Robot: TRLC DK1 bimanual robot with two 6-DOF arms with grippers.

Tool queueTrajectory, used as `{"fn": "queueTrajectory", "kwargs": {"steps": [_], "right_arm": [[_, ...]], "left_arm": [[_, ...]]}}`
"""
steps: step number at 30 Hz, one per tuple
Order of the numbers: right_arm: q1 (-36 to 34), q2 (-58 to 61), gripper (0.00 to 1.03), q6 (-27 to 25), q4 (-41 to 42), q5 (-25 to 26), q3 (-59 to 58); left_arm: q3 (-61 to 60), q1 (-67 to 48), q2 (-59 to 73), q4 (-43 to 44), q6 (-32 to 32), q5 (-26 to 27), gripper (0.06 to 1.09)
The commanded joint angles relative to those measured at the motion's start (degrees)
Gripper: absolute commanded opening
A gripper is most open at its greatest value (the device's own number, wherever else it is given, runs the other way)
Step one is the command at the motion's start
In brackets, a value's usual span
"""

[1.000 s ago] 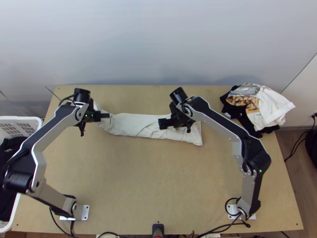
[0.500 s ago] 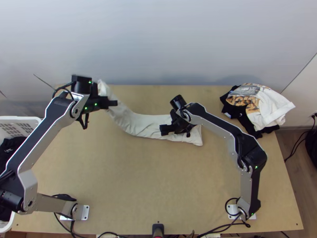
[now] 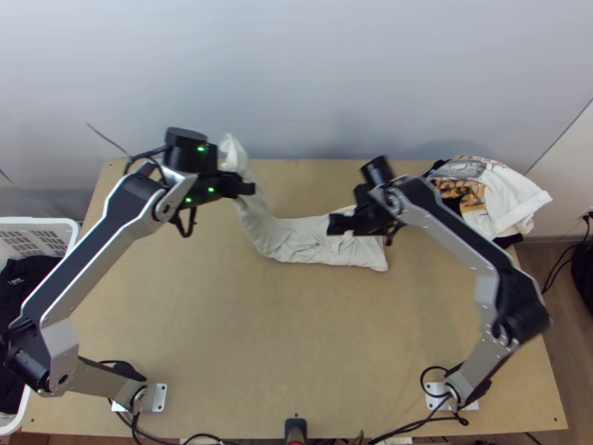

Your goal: Fold the t-shirt

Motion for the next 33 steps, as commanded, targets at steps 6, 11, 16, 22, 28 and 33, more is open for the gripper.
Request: {"fn": "queueTrajectory", "kwargs": {"steps": [6, 11, 16, 22, 28, 33], "right_arm": [[-8.31, -13.24, 0.98, -0.08, -8.03, -3.63, 0.58], [-11.12, -17.02, 0.98, 0.71, -8.56, -4.24, -1.96], [-13.05, -18.51, 0.98, 1.24, -8.65, -4.51, -4.16], [-14.9, -18.25, 0.98, 2.2, -8.56, -5.56, -4.51], [-17.71, -18.25, 0.98, 2.99, -8.56, -7.32, -5.22], [-19.29, -19.48, 0.98, 2.82, -8.56, -7.32, -7.59]], "left_arm": [[4.4, -10.94, 8.29, 1.42, -0.7, 0.03, 0.1], [5.63, -14.1, 14.35, 5.55, -0.7, -1.02, 0.1], [11.43, -16.39, 20.42, 6.43, -1.14, -2.25, 0.1], [18.47, -20.17, 27.63, 6.7, -2.11, -2.96, 0.1], [22.51, -23.16, 35.45, 6.87, -2.2, -3.92, 0.1], [24.71, -24.12, 41.69, 7.05, -0.35, -5.59, 0.1]]}}
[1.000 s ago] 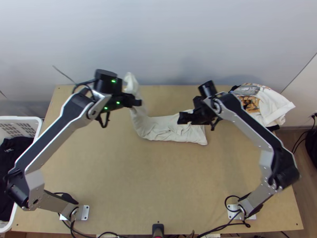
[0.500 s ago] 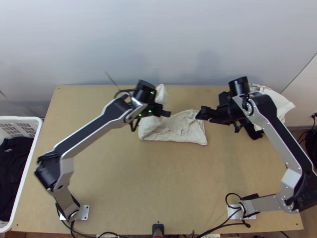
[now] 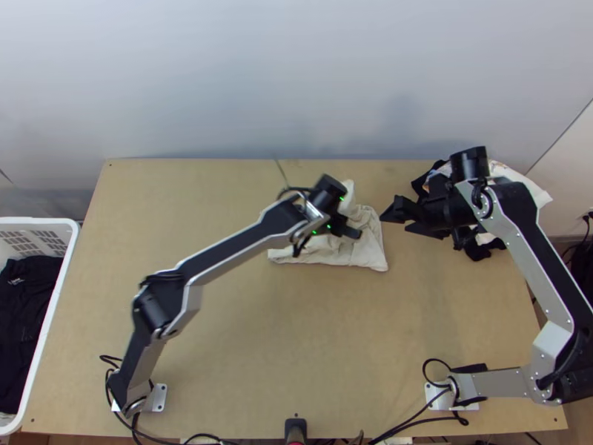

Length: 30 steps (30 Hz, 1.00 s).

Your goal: Fold the t-shirt

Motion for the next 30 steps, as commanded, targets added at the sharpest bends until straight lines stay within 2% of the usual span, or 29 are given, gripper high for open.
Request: {"fn": "queueTrajectory", "kwargs": {"steps": [1, 4, 5, 7, 10, 11, 16, 20, 28, 30], "right_arm": [[-2.44, -1.43, 0.98, 0.15, 0.03, -0.46, -2.87], [-2.53, -2.31, 0.98, 0.06, 0.03, -0.63, -4.89], [-2.44, -2.66, 0.98, 0.06, 0.12, -0.72, -5.6], [-2.36, -3.1, 0.98, 0.06, 0.47, -0.81, -6.56], [-2.44, -3.27, 0.98, 0.06, 1.0, -0.98, -7.09], [-2.36, -3.27, 0.98, 0.06, 1.26, -0.98, -7.09], [-1.74, -2.04, 0.98, 0.06, 3.19, -1.07, -7.0], [0.11, 0.59, 0.98, 0.06, 4.86, -0.98, -6.21], [10.04, 8.42, 0.98, -0.55, 6.71, -0.46, 2.31], [12.67, 9.38, 0.98, -0.55, 7.85, 3.41, 3.72]], "left_arm": [[4.58, -2.09, 9.26, 0.18, 1.73, -1.66, 0.1], [7.04, -2.18, 11.63, 0.27, 1.73, -1.66, 0.1], [8.09, -2.27, 12.25, 0.18, 1.73, -1.66, 0.19], [10.73, -2.27, 13.56, -0.69, 1.81, -1.66, 0.57], [13.98, -2.27, 13.56, -2.36, 1.11, -1.66, 0.96], [14.6, -2.35, 12.77, -2.8, 0.5, -1.66, 1.01], [15.21, -3.32, 4.78, -3.86, -1.17, -1.66, 1.03], [13.81, -2.44, -0.41, -9.22, -1.44, -1.66, 1.03], [-2.45, 2.66, -13.77, -12.82, -1.53, -1.75, 1.04], [-7.29, 4.15, -16.76, -12.74, -1.53, -2.54, 1.04]]}}
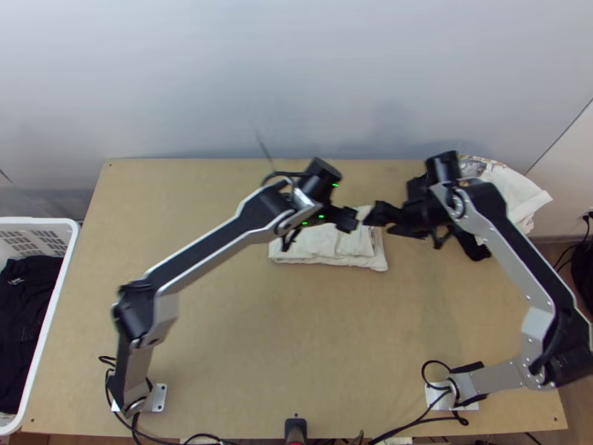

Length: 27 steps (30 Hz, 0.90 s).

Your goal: Fold the t-shirt

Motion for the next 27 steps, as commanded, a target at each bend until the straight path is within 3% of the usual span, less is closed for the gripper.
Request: {"fn": "queueTrajectory", "kwargs": {"steps": [1, 4, 7, 9, 13, 20, 27], "right_arm": [[8.86, 4.73, 0.98, -0.62, 2.74, 7.23, 5.18], [14.75, 4.38, 0.98, -4.22, 3.97, 21.03, 4.04], [19.32, 2.36, 0.98, -8.09, 7.49, 27.45, 0.97], [20.99, 0.33, 0.98, -10.02, 12.23, 28.24, -1.76], [24.85, -0.72, 0.98, -14.68, 13.55, 31.49, -4.57], [31.62, -1.34, 0.98, -28.66, 22.78, 35.62, -14.41], [32.94, 2.62, 0.98, -35.95, 28.23, 35.62, -18.55]], "left_arm": [[-14.18, 4.48, -11.06, -1.48, -0.15, -0.83, 1.04], [-21.48, 6.33, -15.46, -1.3, -0.15, -0.75, 1.03], [-27.19, 7.73, -19.15, -1.3, -0.15, -0.66, 1.04], [-29.74, 8.52, -21.08, -1.39, 0.03, -0.39, 1.03], [-32.9, 10.46, -24.24, -1.65, -0.06, 0.05, 1.03], [-37.65, 13.53, -28.2, -3.85, 0.29, 0.05, 1.03], [-39.14, 15.91, -30.66, -5.35, 0.38, 0.13, 1.03]]}}
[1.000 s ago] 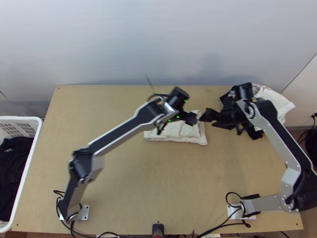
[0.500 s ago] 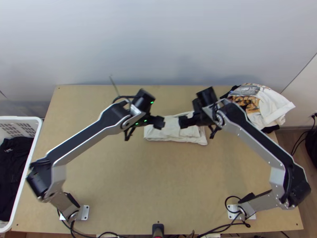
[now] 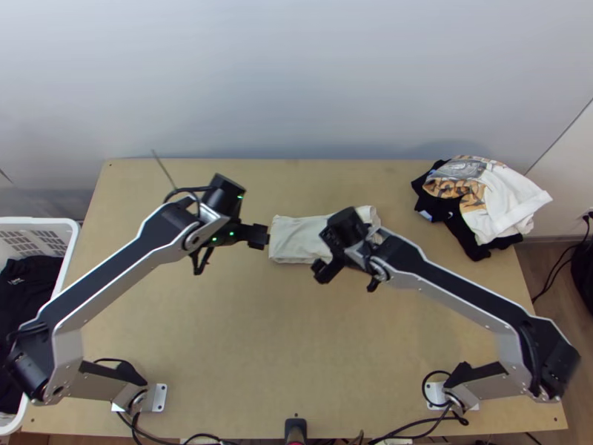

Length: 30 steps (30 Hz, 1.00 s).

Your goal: Fold the t-shirt

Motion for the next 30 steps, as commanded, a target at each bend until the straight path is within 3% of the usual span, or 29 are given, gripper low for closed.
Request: {"fn": "queueTrajectory", "kwargs": {"steps": [1, 4, 9, 15, 22, 27, 29, 30], "right_arm": [[2.69, 3.1, 0.98, -9.07, 6.51, 1.33, -6.11], [2.6, 4.42, 0.98, -13.21, 10.82, 1.41, -8.84], [2.16, 6.09, 0.98, -14.87, 14.86, 1.59, -10.77], [1.19, 8.9, 0.98, -17.69, 23.56, 6.16, -13.32], [-0.56, 11.45, 0.98, -18.48, 24.88, 6.6, -11.74], [0.14, 13.91, 0.98, -18.65, 24.88, 10.91, -10.33], [0.76, 15.32, 0.94, -18.65, 24.88, 14.42, -9.37], [0.93, 15.85, 0.84, -18.65, 24.88, 15.56, -8.93]], "left_arm": [[-2.45, 2.42, -2.75, -2.05, 0.01, -0.06, 1.03], [-3.15, 2.51, -3.54, -3.01, 0.01, -0.06, 1.03], [-4.64, 2.6, -4.68, -3.37, 0.18, -0.15, 1.03], [-4.12, 2.6, -4.16, -3.19, 0.18, -0.06, 1.03], [-5.0, 2.69, -4.51, -3.19, 0.09, -0.06, 1.03], [-5.08, 3.39, -4.95, -3.37, 0.36, -0.15, 1.03], [-5.08, 3.65, -4.95, -3.37, 0.36, -0.06, 1.03], [-5.08, 3.83, -4.95, -3.37, 0.36, -0.06, 1.03]]}}
